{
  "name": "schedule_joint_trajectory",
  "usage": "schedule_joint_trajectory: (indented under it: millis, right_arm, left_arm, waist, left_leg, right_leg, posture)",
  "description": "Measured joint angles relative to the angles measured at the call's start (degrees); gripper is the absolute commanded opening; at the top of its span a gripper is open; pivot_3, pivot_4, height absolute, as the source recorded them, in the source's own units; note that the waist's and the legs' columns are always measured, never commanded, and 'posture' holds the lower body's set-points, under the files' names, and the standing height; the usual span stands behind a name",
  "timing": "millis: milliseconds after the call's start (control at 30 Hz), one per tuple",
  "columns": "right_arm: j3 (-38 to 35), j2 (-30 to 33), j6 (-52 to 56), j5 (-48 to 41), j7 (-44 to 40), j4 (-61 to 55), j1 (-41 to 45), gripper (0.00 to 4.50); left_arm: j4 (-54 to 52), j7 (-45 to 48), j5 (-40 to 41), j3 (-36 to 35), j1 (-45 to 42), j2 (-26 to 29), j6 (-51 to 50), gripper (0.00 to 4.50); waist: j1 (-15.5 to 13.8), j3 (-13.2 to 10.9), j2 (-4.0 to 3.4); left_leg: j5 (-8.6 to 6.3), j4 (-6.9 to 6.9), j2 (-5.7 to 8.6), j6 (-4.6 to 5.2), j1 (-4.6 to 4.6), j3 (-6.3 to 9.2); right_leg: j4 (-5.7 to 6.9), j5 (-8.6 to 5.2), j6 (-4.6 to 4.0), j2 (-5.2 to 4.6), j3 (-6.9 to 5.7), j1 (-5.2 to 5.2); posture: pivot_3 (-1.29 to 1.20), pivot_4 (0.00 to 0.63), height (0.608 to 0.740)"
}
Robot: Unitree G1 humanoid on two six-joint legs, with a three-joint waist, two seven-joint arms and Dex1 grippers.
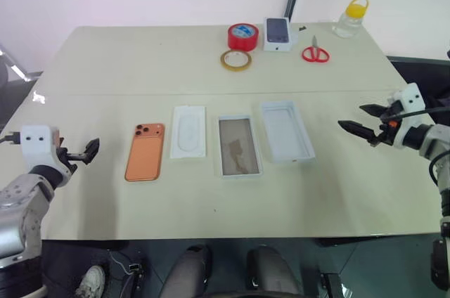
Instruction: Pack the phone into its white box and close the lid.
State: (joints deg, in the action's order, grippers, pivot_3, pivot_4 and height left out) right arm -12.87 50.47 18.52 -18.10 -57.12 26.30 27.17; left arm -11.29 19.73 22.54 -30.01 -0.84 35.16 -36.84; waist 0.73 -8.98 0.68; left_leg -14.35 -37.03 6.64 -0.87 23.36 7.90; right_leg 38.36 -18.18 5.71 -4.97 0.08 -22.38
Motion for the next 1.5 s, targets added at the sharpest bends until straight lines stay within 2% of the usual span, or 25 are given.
schedule_joint_trajectory:
  millis: [400, 533, 800, 933, 1167, 1500]
  right_arm:
    - [0.08, -0.42, -0.05, -0.26, -0.61, -1.23, 0.11, 4.43]
    - [1.16, -2.3, 0.89, -0.46, -0.6, -5.0, 0.66, 4.43]
    - [8.11, -5.69, 8.0, -2.49, -0.47, -26.74, -2.02, 4.43]
    - [13.3, -6.93, 12.73, -3.42, 0.61, -38.52, -4.13, 4.43]
    - [15.03, -7.3, 17.2, -4.77, 3.27, -48.43, -5.73, 4.43]
    - [16.77, -8.5, 16.36, -4.46, 4.37, -47.94, -6.46, 4.43]
  left_arm:
    - [-0.12, 0.42, 0.14, 0.0, -0.02, 0.06, -0.06, 4.5]
    - [-1.21, -0.2, 2.18, 0.32, -2.08, -1.81, -3.25, 4.5]
    - [-8.82, -0.96, 7.76, 12.89, -11.0, -7.01, -14.54, 4.5]
    - [-9.24, -3.7, 11.23, 16.12, -17.32, -11.22, -22.96, 4.5]
    - [-6.95, -10.4, 15.13, 12.92, -23.23, -17.15, -37.68, 4.5]
    - [-6.81, -17.59, 13.4, 9.54, -26.79, -23.27, -47.61, 4.5]
  waist:
    - [0.0, -0.01, -0.02]
    - [-0.07, -0.01, -0.02]
    - [-0.17, -0.01, -0.01]
    - [0.03, -0.01, -0.01]
    - [-0.15, -0.03, 0.03]
    - [-0.19, -0.03, 0.04]
  left_leg:
    - [0.0, 0.0, 0.0, 0.0, 0.0, -0.01]
    - [0.0, -0.03, -0.01, 0.0, 0.0, 0.0]
    - [0.0, -0.05, 0.0, -0.01, 0.06, 0.0]
    - [0.01, -0.08, 0.0, -0.03, 0.05, 0.0]
    - [0.02, -0.11, -0.02, -0.03, 0.05, 0.0]
    - [0.04, -0.1, -0.04, -0.06, 0.03, -0.01]
  right_leg:
    - [0.0, 0.0, 0.0, 0.0, 0.01, 0.0]
    - [0.02, 0.0, 0.0, 0.01, 0.01, 0.0]
    - [-0.01, 0.01, 0.01, 0.02, 0.0, -0.03]
    - [0.07, 0.01, 0.02, 0.06, 0.03, -0.06]
    - [0.06, 0.01, 0.02, 0.12, 0.05, -0.06]
    - [0.07, 0.01, 0.02, 0.16, 0.06, -0.05]
  posture:
    - [0.0, 0.15, 0.74]
    - [0.0, 0.15, 0.74]
    - [0.0, 0.15, 0.74]
    - [0.0, 0.15, 0.74]
    - [0.0, 0.15, 0.74]
    - [0.0, 0.15, 0.74]
